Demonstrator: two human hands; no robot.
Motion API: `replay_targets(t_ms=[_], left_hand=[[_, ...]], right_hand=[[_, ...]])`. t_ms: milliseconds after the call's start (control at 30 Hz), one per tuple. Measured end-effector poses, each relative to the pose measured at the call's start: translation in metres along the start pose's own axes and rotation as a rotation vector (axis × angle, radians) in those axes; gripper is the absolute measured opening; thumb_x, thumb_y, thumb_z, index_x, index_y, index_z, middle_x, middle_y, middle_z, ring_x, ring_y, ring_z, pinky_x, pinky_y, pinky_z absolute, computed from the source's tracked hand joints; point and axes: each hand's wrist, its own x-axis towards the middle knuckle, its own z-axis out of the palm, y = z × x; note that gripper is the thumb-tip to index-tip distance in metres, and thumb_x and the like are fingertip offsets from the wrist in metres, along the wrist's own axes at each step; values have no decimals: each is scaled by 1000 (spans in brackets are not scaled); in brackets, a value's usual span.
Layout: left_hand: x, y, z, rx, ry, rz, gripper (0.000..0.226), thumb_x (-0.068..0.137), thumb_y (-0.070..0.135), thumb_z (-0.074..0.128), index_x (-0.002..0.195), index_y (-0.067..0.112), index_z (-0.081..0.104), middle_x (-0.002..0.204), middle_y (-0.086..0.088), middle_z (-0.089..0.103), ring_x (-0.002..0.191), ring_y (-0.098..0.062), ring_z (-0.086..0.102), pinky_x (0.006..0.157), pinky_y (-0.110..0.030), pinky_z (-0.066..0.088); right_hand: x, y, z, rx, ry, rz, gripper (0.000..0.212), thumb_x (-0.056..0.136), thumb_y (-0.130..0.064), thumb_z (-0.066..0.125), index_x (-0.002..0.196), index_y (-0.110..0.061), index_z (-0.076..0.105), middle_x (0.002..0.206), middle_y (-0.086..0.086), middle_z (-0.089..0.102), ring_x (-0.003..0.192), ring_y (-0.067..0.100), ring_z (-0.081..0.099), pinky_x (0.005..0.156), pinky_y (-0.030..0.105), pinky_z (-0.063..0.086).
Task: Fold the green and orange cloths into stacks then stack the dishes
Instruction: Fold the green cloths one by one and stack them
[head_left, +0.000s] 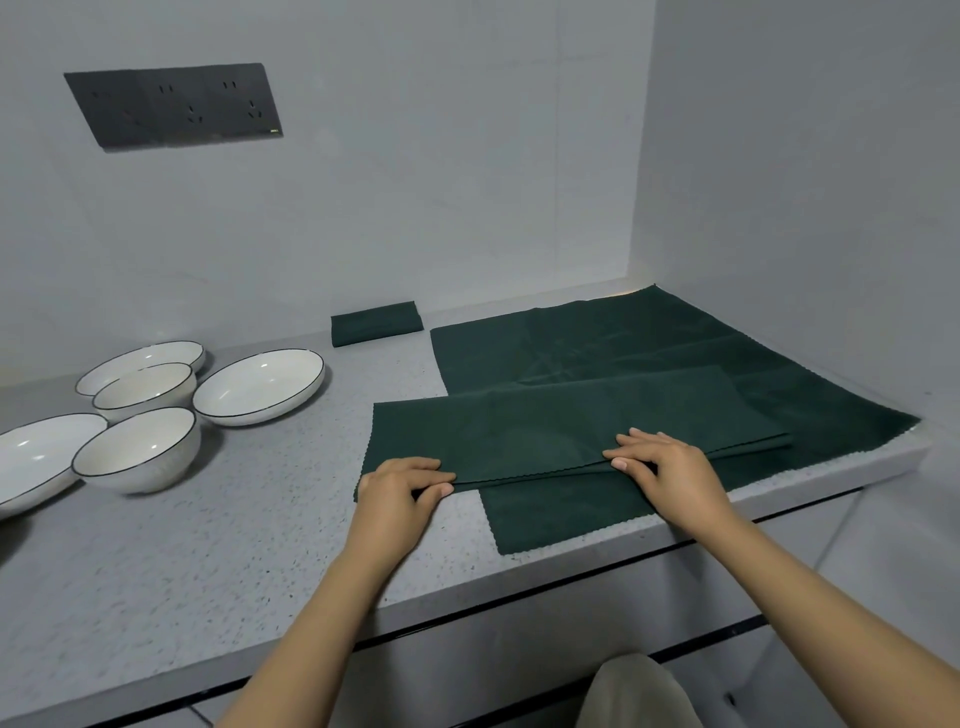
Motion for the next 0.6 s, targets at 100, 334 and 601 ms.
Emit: replay_targets(t_ms=[100, 334, 601], left_hand=[[1, 0, -1, 4, -15, -11, 15, 85, 30, 69, 99, 32, 75, 114, 13, 65, 114, -10, 51, 106, -41, 33], [4, 12, -2, 76, -16, -28, 16, 85, 46, 64, 89, 35, 75, 106, 17, 63, 107, -5, 49, 96, -30, 29], [50, 50, 27, 133, -67, 95, 26, 95, 31, 51, 112, 24, 69, 128, 5, 60, 124, -12, 48, 106, -32, 26]], right_hand=[[0, 0, 1, -1, -1, 1, 18, 90, -19, 63, 105, -20, 73, 124, 1, 63, 128, 14, 48, 110, 22, 24], [-1, -1, 1, -9, 4, -7, 18, 89, -22, 64, 104, -23, 73, 123, -1, 64, 126, 12, 49, 109, 22, 25], [0, -3, 2, -5, 2, -20, 18, 89, -25, 64, 104, -24, 72, 123, -2, 64, 125, 10, 50, 109, 20, 24]])
